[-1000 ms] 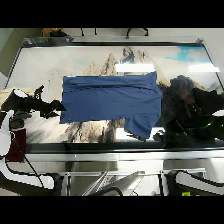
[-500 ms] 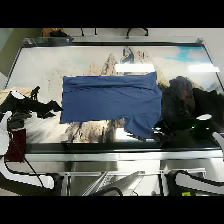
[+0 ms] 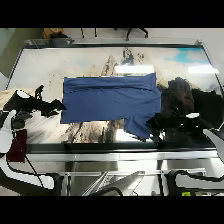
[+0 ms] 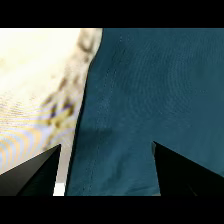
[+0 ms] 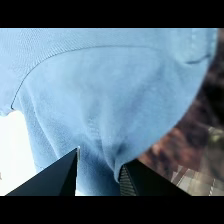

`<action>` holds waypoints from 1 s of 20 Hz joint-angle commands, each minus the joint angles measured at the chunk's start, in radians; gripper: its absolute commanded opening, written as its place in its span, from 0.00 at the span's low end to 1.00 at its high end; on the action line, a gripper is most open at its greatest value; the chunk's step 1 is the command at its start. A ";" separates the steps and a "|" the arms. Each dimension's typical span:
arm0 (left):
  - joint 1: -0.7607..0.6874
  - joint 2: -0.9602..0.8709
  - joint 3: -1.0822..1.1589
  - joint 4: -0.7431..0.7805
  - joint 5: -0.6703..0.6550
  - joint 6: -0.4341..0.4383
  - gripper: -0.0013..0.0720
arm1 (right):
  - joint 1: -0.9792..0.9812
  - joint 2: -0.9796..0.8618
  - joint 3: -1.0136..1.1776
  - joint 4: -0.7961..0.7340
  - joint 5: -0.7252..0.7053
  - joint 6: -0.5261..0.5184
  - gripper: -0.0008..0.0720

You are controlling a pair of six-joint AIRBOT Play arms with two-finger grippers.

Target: Fold the shirts.

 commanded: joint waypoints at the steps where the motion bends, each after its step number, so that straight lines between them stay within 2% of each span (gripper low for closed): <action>1: -0.018 -0.041 -0.002 -0.005 -0.042 0.003 0.90 | 0.004 -0.004 0.005 0.002 -0.045 -0.011 0.51; 4: -0.057 -0.044 0.000 -0.083 -0.083 0.031 0.90 | 0.004 -0.004 0.023 0.002 -0.045 -0.013 0.51; 5: -0.069 -0.045 0.006 -0.111 -0.085 0.038 0.86 | 0.005 -0.004 0.033 0.002 -0.045 -0.014 0.51; 7: -0.091 -0.045 0.032 -0.143 -0.098 0.063 0.20 | 0.004 -0.004 0.054 0.002 -0.045 -0.015 0.51; 8: -0.100 -0.045 0.054 -0.142 -0.112 0.064 0.06 | 0.004 -0.004 0.065 0.002 -0.045 -0.015 0.51; 11: -0.111 -0.045 0.121 -0.142 -0.162 0.061 0.03 | 0.004 -0.004 0.095 0.002 -0.032 -0.015 0.50; 12: -0.111 -0.045 0.141 -0.141 -0.175 0.059 0.03 | 0.004 -0.004 0.100 0.002 -0.015 -0.016 0.39; 13: -0.111 -0.045 0.164 -0.139 -0.191 0.049 0.03 | 0.004 -0.004 0.105 0.002 0.011 -0.032 0.12; 14: -0.110 -0.045 0.186 -0.139 -0.207 0.042 0.03 | 0.004 -0.002 0.108 0.002 0.039 -0.033 0.05; 17: -0.109 -0.045 0.238 -0.131 -0.276 0.015 0.03 | 0.003 0.038 0.109 -0.020 0.121 -0.031 0.04; 18: -0.109 -0.045 0.248 -0.131 -0.313 0.010 0.03 | 0.002 0.058 0.109 -0.058 0.140 -0.018 0.04; 20: -0.109 -0.031 0.241 -0.109 -0.383 0.006 0.03 | -0.006 0.111 0.108 -0.208 0.182 0.076 0.04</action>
